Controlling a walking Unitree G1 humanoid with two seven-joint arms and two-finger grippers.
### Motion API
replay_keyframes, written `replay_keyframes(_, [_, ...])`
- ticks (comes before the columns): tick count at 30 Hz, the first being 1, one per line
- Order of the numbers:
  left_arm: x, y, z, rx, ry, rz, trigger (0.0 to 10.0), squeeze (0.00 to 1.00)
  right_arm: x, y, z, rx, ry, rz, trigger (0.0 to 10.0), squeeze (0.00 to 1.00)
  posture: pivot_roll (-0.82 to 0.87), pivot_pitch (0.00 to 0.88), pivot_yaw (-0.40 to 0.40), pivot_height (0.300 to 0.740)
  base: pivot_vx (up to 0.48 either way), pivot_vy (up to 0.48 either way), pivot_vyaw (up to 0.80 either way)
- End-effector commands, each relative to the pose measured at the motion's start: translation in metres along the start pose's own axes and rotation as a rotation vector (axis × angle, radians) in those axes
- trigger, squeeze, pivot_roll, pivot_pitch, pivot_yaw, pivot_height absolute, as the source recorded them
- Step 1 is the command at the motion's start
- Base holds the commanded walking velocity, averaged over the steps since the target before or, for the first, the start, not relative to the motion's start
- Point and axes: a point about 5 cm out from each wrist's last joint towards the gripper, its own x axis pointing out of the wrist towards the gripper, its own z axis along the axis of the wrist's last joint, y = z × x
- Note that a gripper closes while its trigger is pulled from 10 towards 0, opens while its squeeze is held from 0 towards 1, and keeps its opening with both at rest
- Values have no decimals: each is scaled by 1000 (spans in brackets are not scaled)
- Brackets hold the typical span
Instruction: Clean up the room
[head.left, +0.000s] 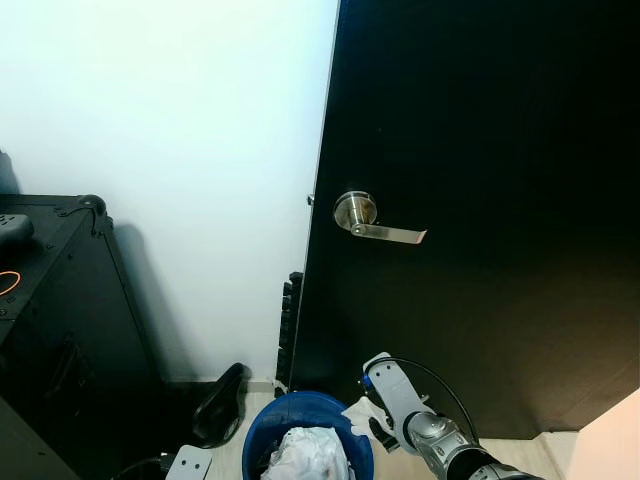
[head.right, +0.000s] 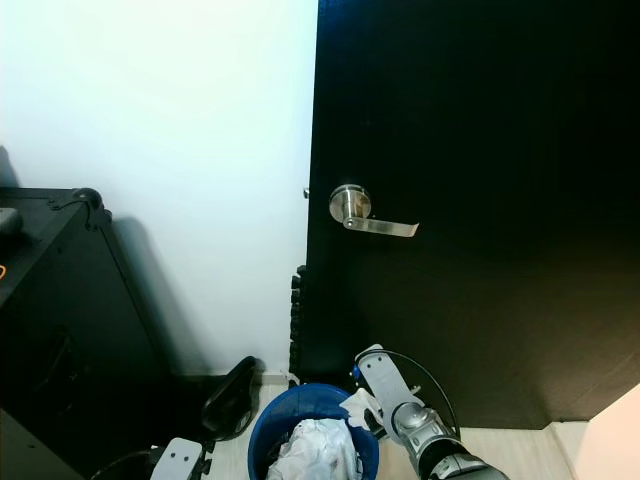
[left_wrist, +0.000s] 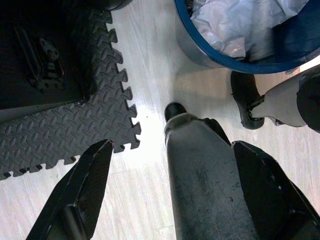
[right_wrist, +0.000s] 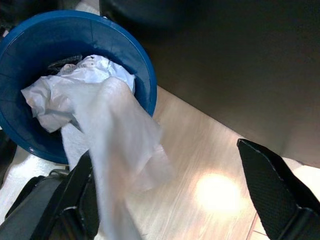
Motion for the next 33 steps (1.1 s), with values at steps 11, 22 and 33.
replay_keyframes(11, [1,-7,-1,28,19,-14,10000,0,1,3,10,194,-29,26,10000,0,38,0,-104,740,0,0,0])
replay_keyframes(22, [1,-4,-3,-22,38,20,10000,0,-2,-3,-23,194,86,-35,10000,0,37,0,-107,740,0,0,0])
replay_keyframes(33, [-3,3,-19,-25,91,35,10000,0,-37,13,-147,111,447,-7,10000,0,24,0,-97,740,-253,0,0])
